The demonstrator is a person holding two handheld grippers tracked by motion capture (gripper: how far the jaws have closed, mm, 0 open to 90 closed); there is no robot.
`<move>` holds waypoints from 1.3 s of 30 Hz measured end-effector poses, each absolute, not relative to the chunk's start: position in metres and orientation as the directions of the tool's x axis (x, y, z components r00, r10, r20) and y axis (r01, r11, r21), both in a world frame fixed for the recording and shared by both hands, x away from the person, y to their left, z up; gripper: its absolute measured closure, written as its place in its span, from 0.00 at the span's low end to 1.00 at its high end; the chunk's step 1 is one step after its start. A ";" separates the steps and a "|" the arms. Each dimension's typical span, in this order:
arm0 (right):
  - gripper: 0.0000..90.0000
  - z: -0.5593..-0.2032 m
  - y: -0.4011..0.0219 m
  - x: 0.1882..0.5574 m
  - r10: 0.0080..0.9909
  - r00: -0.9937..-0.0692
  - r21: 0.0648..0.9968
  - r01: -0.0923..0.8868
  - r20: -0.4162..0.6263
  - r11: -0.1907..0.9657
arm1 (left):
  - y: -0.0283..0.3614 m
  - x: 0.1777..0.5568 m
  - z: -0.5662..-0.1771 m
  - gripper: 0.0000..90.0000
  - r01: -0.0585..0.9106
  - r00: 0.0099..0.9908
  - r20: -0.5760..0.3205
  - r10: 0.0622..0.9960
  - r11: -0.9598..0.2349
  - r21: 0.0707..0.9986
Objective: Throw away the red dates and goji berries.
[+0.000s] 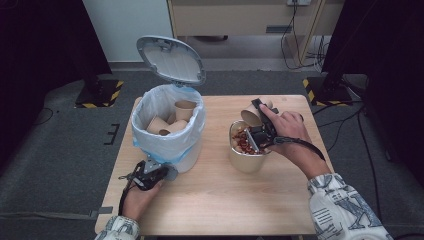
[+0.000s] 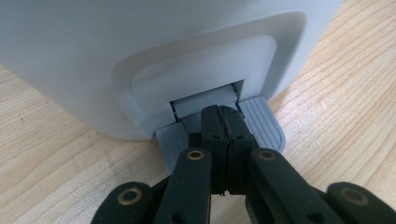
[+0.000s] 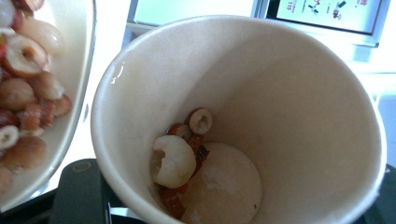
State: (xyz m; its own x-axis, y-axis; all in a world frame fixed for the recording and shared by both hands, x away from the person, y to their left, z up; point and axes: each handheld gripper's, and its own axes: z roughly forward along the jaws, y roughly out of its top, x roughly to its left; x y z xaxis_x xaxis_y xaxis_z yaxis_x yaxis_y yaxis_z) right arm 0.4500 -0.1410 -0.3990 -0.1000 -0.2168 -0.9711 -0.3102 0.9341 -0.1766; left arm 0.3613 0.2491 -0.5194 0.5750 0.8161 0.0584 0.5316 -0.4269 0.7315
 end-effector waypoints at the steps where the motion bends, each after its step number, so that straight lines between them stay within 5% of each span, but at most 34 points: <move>1: 0.33 -0.398 -0.141 0.450 -0.217 -0.101 -0.176 -0.314 -0.971 0.933 | 0.249 0.361 -0.519 0.98 0.532 0.575 0.058 0.816 -0.427 0.732; 22: 0.33 -0.370 -0.137 0.455 0.077 -0.224 0.149 -0.328 -0.972 0.933 | 0.249 0.361 -0.519 0.98 0.531 0.575 0.059 0.816 -0.427 0.731; 39: 0.33 -0.356 -0.129 0.456 0.179 -0.290 0.275 -0.336 -0.940 0.901 | 0.249 0.361 -0.519 0.98 0.531 0.575 0.059 0.816 -0.427 0.732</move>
State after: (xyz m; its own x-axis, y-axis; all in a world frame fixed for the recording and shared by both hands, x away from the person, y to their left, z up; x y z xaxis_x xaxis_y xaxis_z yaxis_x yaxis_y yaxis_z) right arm 0.4562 -0.1295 -0.3562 -0.2900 0.1789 -0.9402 -0.3359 0.9008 0.2750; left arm 0.3614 0.2490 -0.5195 0.5750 0.8160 0.0586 0.5312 -0.4269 0.7318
